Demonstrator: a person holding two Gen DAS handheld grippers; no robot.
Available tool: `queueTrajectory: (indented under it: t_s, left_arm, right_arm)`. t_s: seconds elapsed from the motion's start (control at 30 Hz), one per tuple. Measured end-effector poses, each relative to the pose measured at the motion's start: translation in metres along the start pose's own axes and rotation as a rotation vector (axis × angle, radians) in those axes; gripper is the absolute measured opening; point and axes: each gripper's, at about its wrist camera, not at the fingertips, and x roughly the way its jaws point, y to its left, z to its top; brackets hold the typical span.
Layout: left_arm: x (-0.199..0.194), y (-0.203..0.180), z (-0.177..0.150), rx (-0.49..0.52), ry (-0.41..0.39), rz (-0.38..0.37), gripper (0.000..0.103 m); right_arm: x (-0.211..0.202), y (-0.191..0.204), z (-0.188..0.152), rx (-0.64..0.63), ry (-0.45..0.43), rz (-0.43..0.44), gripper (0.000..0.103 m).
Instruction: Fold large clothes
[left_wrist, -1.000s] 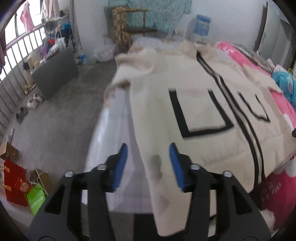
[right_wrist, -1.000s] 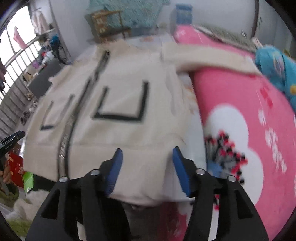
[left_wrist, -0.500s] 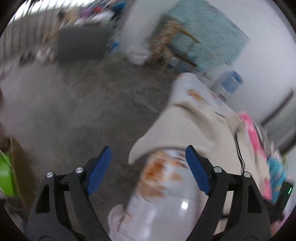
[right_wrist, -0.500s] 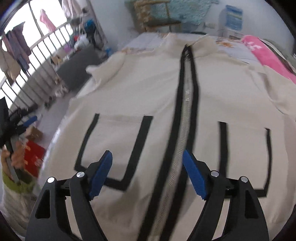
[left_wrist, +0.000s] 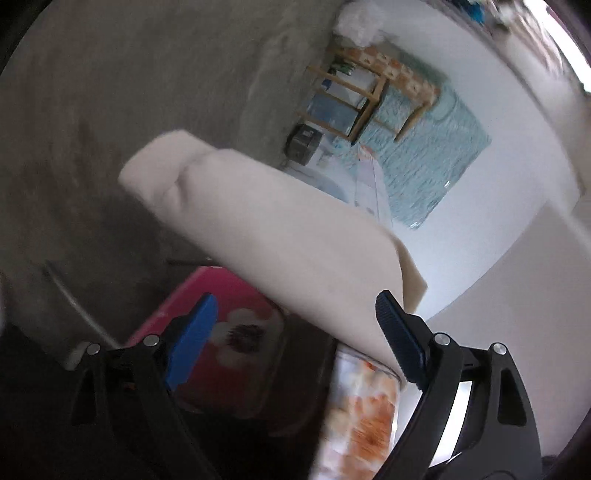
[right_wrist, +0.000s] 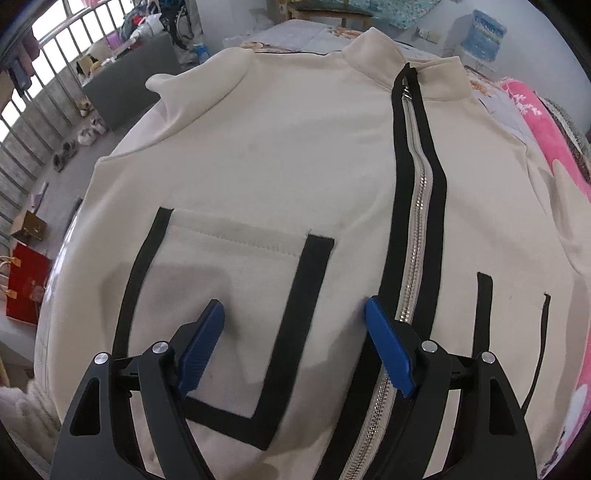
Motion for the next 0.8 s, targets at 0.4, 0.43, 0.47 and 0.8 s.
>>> queueTrajectory:
  t_s: [0.4,0.43,0.47,0.8]
  left_arm:
    - [0.062,0.076,0.013,-0.192,-0.044,-0.222,0.085]
    - [0.064,0.075,0.017,-0.181,-0.062,-0.213,0.085]
    - [0.065,0.07,0.02,-0.177,-0.078,-0.198,0.085]
    - [0.017,-0.022,0.053,0.112,-0.173,0.2,0.015]
  right_arm:
    - [0.004,0.007,0.01,0.018,0.032,-0.044,0.077]
    - [0.004,0.007,0.01,0.02,0.031,-0.046,0.077]
    - [0.004,0.008,0.011,0.02,0.029,-0.048,0.077]
    - [-0.007,0.009,0.006,-0.015,-0.058,-0.027,0.077]
